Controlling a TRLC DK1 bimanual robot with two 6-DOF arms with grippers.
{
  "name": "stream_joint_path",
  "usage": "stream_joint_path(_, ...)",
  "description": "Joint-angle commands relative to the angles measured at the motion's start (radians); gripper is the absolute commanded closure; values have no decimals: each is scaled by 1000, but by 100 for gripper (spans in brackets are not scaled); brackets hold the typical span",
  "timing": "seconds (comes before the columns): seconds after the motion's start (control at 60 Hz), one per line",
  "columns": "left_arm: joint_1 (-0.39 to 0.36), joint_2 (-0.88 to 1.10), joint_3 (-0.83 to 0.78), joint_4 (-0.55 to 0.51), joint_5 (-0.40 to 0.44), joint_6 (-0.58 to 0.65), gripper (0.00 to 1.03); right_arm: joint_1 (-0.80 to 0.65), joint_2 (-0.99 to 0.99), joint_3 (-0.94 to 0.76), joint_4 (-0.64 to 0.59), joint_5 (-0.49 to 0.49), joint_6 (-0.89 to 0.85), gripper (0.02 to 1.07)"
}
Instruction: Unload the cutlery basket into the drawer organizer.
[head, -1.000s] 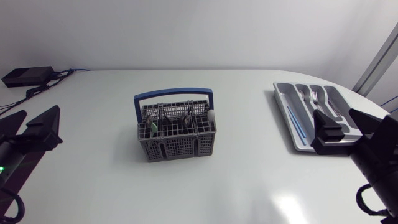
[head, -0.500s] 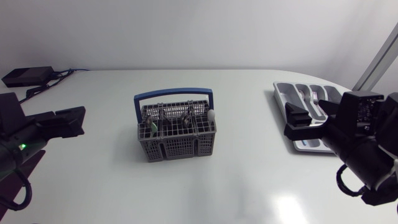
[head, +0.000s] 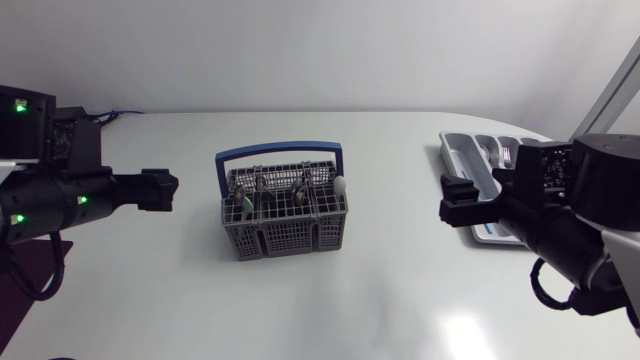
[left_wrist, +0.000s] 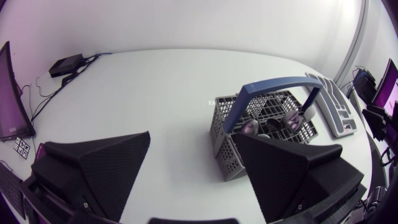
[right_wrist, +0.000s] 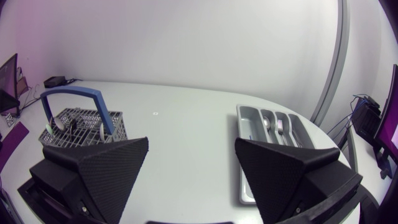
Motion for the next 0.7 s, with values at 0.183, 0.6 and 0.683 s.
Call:
stream_joint_path(0.183, -68, 141, 136, -89, -3, 27, 7, 27, 122, 123, -158, 8, 28, 7)
stream_joint_path(0.6, -100, 263, 240, -195, 52, 86, 7, 94, 278, 250, -290, -33, 26, 7)
stream_joint_path(0.683, -101, 285, 255, -207, 75, 86, 8, 100, 300, 267, -296, -76, 28, 7)
